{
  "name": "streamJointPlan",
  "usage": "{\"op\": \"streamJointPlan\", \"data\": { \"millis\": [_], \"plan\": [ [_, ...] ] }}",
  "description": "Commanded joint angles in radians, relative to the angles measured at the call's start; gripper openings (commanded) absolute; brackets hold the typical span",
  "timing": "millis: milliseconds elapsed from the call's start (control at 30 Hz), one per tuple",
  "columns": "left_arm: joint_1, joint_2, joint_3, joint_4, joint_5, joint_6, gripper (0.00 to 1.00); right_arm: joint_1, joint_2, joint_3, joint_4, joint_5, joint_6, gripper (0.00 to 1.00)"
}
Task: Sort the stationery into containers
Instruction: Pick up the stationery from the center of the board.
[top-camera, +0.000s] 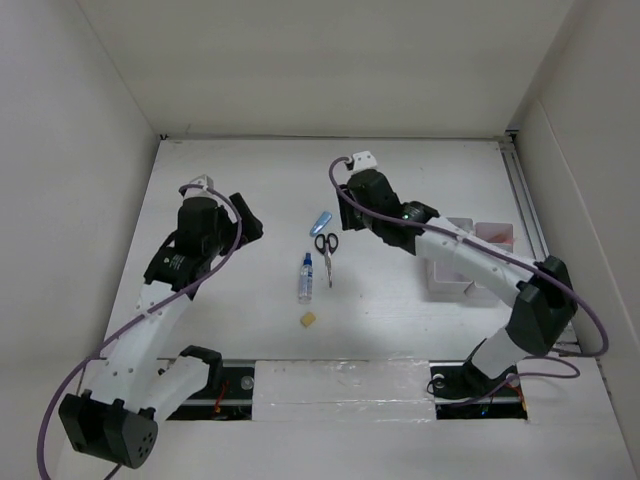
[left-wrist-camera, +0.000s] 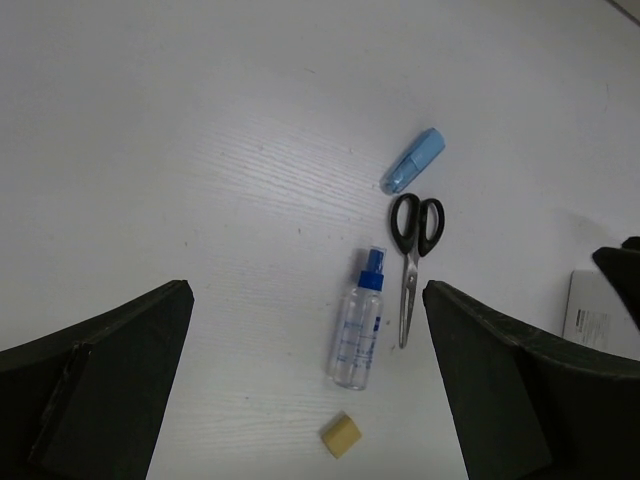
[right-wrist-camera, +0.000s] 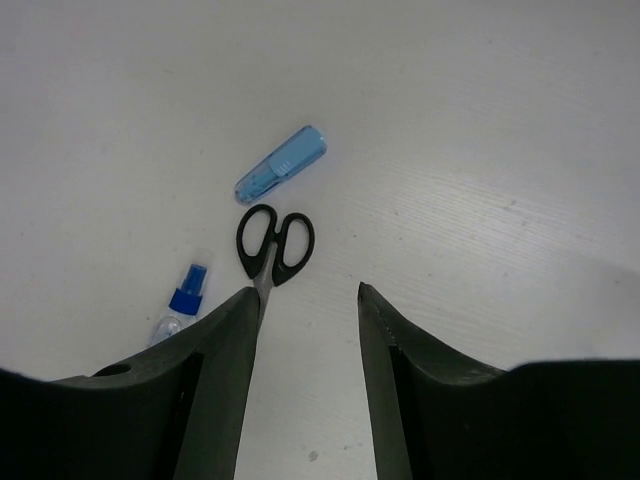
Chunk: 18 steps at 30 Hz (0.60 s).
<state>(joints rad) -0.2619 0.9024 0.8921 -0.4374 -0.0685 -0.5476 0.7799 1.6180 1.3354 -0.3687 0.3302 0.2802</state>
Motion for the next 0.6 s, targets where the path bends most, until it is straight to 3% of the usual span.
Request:
{"op": "streamJointPlan", "data": {
  "millis": [0,100,200,267,400,533,567],
  "plan": [
    [-0.011,0.039,0.028,0.036,0.075,0.025,1.0,-0.004,-0.133,-0.013,-0.019,0.119,0.017,0.5],
    [-0.026,0.098,0.074,0.017,0.04,0.025,1.0,-0.004,-0.237,-0.038,-0.081,0.182,0.027,0.52],
    [-0.109,0.202,0.122,-0.013,-0.059,-0.008,1.0,-0.004,-0.345,-0.086,-0.093,0.194,0.036,0.54],
    [-0.109,0.286,0.146,-0.014,-0.027,-0.028,1.0,-0.004,-0.416,-0.107,-0.093,0.194,0.036,0.58],
    [-0.109,0.386,0.185,0.061,0.044,-0.028,1.0,-0.004,-0.513,-0.149,-0.102,0.164,0.036,0.8],
    [-0.166,0.57,0.324,0.083,0.081,0.021,1.0,-0.004,-0.584,-0.188,-0.091,0.109,0.036,0.81],
    [-0.183,0.625,0.425,0.066,0.063,0.032,1.0,-0.004,-0.584,-0.2,-0.091,0.092,0.036,0.81]
  ]
}}
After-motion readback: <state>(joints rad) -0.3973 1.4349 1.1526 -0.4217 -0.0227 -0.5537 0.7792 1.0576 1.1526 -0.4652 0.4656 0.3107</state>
